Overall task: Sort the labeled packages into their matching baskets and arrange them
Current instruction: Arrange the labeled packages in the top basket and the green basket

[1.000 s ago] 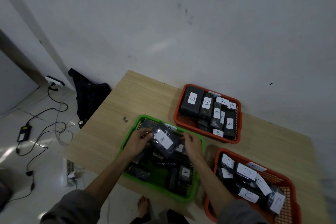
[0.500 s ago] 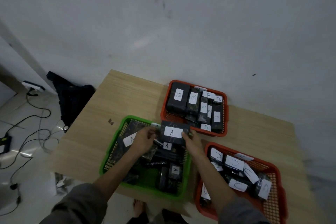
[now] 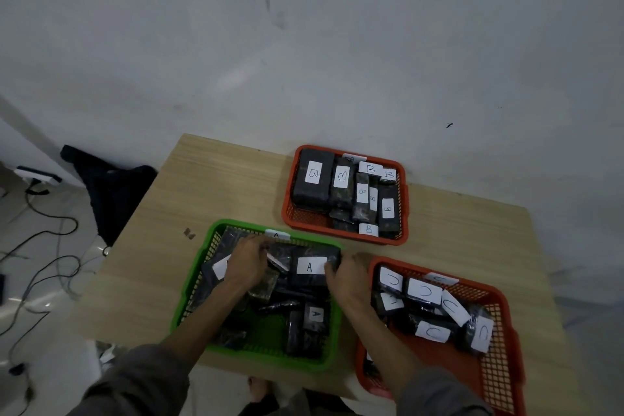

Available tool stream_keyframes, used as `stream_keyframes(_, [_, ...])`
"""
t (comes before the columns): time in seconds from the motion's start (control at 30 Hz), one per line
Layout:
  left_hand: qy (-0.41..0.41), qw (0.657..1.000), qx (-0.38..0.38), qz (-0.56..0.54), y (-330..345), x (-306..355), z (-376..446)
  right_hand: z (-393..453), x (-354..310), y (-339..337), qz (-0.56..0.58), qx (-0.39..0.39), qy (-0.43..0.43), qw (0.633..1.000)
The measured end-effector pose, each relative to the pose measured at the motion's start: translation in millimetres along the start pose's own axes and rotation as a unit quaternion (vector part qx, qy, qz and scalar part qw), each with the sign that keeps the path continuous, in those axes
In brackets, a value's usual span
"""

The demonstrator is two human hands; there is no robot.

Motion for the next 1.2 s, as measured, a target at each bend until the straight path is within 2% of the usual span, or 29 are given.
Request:
stream_keyframes(0.07, [-0.003, 1.000, 0.015, -0.001, -5.9, -2.6, 0.1, 1.3, -2.2, 2.5, -0.102, -0.011, -0.003, 0.995])
stream_keyframes(0.13, [-0.004, 1.000, 0.028, -0.009, -10.7, -4.4, -0.1, 0.0, -3.3, 6.7, -0.114, -0.039, 0.008, 0.993])
stream_keyframes(0.23, [0.008, 0.999, 0.036, -0.013, -14.6, -5.6, -1.8, -2.8, -6.6, 11.0, -0.124, -0.031, -0.001, 0.992])
stream_keyframes(0.33, [0.008, 0.999, 0.037, -0.023, -16.9, -8.9, -3.9, -3.1, -22.9, 17.1, -0.140, -0.021, -0.072, 0.987])
stream_keyframes(0.47, [-0.015, 0.998, 0.032, -0.052, -22.7, -11.7, -6.8, 0.4, -57.5, 42.4, -0.160, -0.093, -0.165, 0.969])
stream_keyframes(0.67, [-0.033, 0.997, 0.051, -0.049, -35.4, -25.5, -22.6, 12.5, -88.8, 73.2, -0.139, -0.139, -0.151, 0.969])
stream_keyframes(0.77, [-0.052, 0.997, 0.025, -0.057, -36.6, -35.4, -29.6, 18.6, -91.6, 75.9, -0.125, -0.145, -0.127, 0.973])
stream_keyframes(0.93, [-0.068, 0.990, 0.007, -0.124, -34.0, -32.3, -30.4, 15.5, -90.3, 53.4, -0.051, -0.077, -0.143, 0.985])
stream_keyframes(1.03, [-0.125, 0.963, -0.001, -0.238, -25.5, -14.7, -21.0, 6.8, -85.6, 36.7, 0.027, -0.071, -0.204, 0.976])
stream_keyframes(1.13, [-0.223, 0.885, -0.033, -0.407, -7.0, 1.5, -8.0, 1.7, -81.0, 19.7, 0.110, -0.077, -0.232, 0.963])
stream_keyframes(1.2, [-0.227, 0.862, -0.035, -0.451, 1.6, 9.0, -2.6, 0.5, -76.3, 10.9, 0.160, -0.067, -0.209, 0.963])
Point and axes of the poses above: each hand's wrist, its own z-axis towards the middle knuckle, its own y-axis out of the palm, x = y × z, the point moved 5 cm from there along z, towards the middle knuckle, and after that the axes turned 1 degree about -y, right-handed, at the moved point
